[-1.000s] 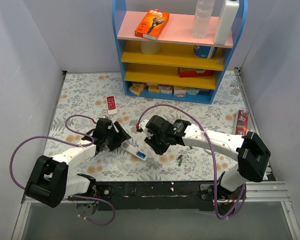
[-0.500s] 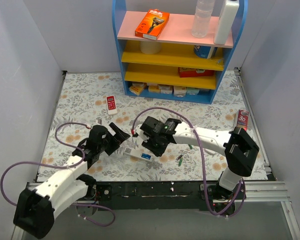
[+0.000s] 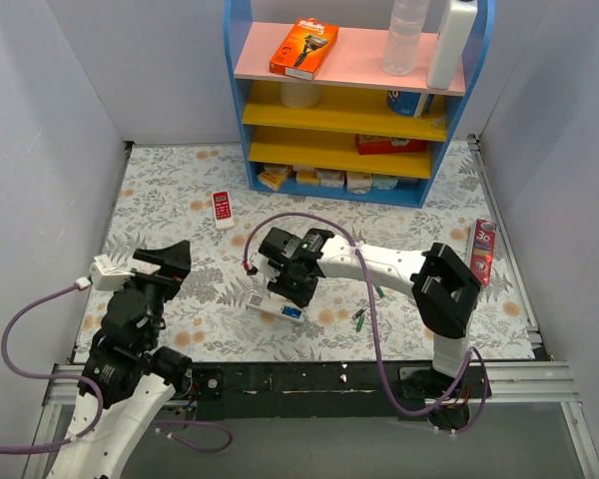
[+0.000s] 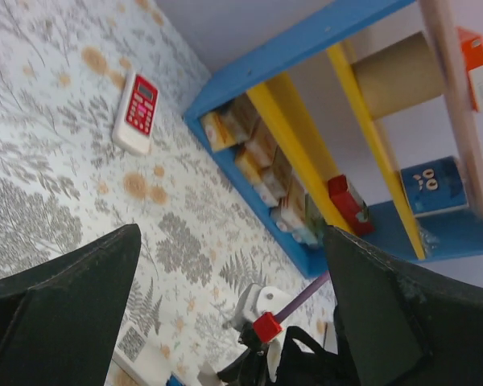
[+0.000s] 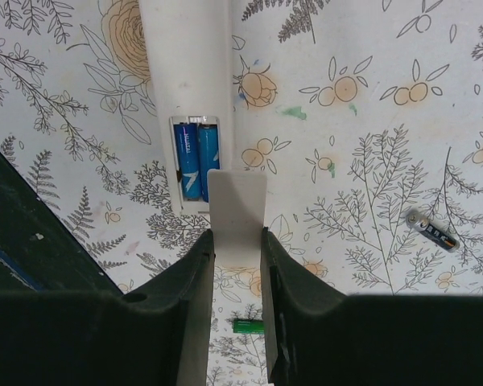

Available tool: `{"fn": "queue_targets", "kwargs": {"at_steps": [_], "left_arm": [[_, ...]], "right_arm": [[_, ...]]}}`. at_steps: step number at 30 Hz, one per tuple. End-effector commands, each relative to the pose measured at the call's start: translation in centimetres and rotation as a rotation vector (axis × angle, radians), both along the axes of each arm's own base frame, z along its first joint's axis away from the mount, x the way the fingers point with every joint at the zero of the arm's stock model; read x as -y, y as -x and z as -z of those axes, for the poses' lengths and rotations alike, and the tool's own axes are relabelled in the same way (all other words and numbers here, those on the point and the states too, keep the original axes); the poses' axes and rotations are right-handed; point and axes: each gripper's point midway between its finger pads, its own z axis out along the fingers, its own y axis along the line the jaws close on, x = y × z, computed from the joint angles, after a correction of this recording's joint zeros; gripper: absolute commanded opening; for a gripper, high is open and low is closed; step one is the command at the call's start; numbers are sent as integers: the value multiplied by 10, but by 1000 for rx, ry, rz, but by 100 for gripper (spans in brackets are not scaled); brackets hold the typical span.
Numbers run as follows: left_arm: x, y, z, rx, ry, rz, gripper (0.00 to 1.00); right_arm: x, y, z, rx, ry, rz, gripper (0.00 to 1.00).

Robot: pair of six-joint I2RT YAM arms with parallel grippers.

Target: Load the batteries into the remote control

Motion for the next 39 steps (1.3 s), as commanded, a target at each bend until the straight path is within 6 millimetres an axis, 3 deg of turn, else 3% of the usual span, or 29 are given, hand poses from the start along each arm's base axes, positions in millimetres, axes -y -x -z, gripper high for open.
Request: {"fn": "queue_targets", "kwargs": {"at_steps": [1, 4, 23, 39], "left_arm": [[-41, 18, -20, 72, -205, -125, 98], [-47, 22, -31, 139, -271, -132, 98], [-42, 13, -23, 131, -307, -117, 98], [-40, 11, -22, 122, -310, -111, 98]], "right_arm": [[-8, 3, -2, -18, 24, -50, 18], [-13, 3, 0, -21, 42, -60, 18], [-16, 19, 10, -49, 130, -69, 22], [-13, 16, 23, -31, 158, -49, 27]]}}
